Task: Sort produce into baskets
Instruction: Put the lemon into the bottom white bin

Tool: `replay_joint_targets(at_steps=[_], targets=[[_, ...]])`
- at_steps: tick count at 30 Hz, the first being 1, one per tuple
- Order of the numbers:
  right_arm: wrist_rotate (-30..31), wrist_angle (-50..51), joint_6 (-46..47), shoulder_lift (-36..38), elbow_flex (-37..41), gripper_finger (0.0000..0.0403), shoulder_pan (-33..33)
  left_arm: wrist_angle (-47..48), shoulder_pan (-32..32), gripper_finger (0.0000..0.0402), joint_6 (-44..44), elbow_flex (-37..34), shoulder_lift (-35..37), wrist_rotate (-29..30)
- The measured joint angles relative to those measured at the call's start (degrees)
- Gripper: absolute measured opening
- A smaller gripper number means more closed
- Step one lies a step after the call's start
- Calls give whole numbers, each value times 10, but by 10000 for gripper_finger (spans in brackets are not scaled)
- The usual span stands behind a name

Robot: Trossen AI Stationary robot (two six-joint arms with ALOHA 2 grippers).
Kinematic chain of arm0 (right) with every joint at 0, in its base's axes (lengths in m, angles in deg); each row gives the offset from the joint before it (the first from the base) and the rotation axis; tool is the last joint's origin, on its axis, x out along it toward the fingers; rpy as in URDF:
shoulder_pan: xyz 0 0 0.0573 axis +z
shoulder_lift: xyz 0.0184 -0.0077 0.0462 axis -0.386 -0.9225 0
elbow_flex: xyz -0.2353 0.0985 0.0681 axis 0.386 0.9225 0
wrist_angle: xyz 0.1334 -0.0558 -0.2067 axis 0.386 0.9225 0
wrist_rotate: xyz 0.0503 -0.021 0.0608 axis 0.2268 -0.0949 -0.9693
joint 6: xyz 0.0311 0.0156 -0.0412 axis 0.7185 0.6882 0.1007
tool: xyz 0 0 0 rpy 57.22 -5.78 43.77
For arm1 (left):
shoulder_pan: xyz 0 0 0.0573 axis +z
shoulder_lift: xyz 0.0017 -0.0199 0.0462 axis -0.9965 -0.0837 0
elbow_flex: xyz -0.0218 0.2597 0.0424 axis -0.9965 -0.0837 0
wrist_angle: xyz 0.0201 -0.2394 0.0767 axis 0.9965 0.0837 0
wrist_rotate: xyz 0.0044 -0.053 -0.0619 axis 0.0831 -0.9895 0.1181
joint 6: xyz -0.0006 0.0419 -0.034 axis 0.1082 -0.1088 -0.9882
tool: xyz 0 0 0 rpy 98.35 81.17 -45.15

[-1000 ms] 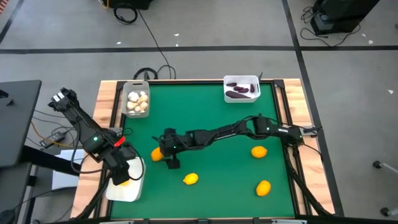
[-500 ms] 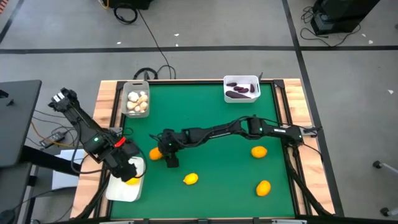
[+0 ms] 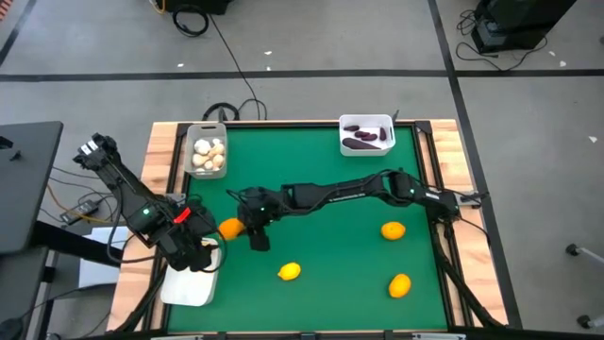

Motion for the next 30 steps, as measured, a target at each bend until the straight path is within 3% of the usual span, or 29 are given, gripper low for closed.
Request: replay_joint_targets(at_steps=[8, 13, 17, 23, 25, 30], targets=[[25, 2, -59, 37, 0, 188, 18, -46, 2, 347, 30, 0, 0, 82], [29, 0, -58, 41, 0, 188, 23, -47, 14, 370, 30, 0, 0, 82], [30, 2, -54, 41, 0, 188, 26, -56, 16, 331, 33, 0, 0, 66], [37, 2, -18, 41, 0, 201, 29, -60, 16, 210, 18, 0, 0, 44], [36, 7, 19, 41, 0, 220, 29, -53, 17, 202, 2, 4, 1, 17], [10, 93, 82, 42, 0, 285, 29, 21, 15, 202, -17, 33, 3, -127]])
